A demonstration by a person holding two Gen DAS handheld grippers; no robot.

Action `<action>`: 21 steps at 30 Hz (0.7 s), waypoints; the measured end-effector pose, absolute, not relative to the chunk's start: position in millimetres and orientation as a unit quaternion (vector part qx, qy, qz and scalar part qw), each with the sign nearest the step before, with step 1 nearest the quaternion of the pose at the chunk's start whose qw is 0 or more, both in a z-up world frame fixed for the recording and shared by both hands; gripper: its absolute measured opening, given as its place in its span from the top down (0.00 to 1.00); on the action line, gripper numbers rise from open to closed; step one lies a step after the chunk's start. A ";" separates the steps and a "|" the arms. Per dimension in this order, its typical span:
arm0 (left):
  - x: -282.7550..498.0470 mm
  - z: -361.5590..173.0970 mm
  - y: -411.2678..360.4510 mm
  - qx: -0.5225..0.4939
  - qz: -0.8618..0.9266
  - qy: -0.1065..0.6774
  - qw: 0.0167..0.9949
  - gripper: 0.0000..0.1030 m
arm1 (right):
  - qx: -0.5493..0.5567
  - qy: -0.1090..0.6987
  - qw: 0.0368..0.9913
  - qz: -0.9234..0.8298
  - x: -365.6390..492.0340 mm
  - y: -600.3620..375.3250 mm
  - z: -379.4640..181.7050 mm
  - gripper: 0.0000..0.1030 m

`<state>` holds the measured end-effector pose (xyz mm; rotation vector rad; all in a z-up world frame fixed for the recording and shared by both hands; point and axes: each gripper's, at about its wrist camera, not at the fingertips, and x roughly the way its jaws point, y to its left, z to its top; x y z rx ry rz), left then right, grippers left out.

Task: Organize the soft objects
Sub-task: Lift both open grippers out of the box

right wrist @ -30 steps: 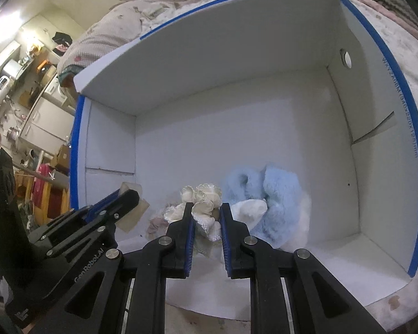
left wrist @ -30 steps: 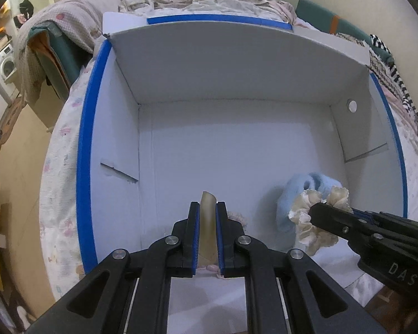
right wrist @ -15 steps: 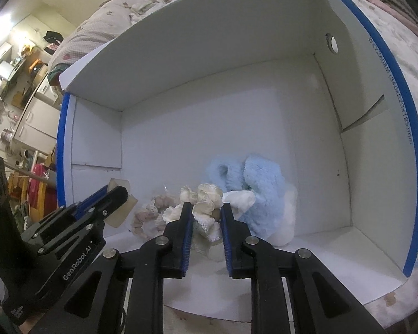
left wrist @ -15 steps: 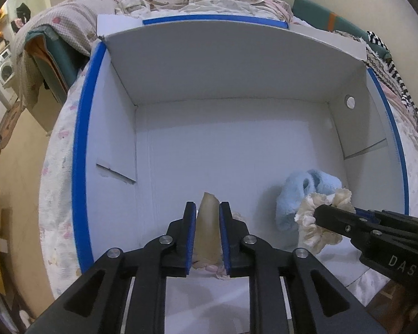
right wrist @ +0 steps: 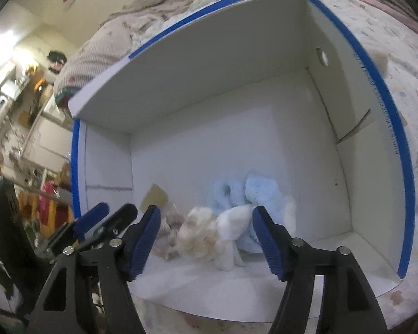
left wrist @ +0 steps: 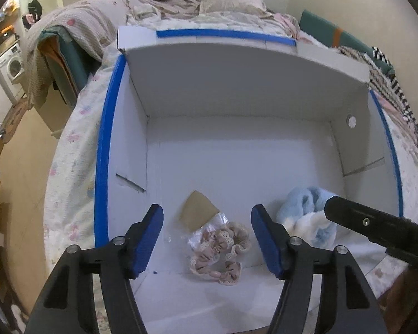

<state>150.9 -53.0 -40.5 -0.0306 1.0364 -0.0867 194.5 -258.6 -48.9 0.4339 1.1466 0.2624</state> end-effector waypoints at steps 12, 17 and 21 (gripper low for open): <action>143.7 -34.9 -52.4 -0.004 -0.036 0.500 0.865 0.39 | 0.221 0.544 0.802 0.113 198.0 -265.9 -54.1 0.27; 142.5 -36.2 -47.7 -0.010 -0.027 0.501 0.865 0.39 | 0.217 0.543 0.804 0.110 197.8 -263.3 -52.4 0.27; 139.6 -32.2 -47.0 -0.021 -0.023 0.497 0.867 0.39 | 0.216 0.542 0.805 0.108 194.2 -260.9 -51.6 0.27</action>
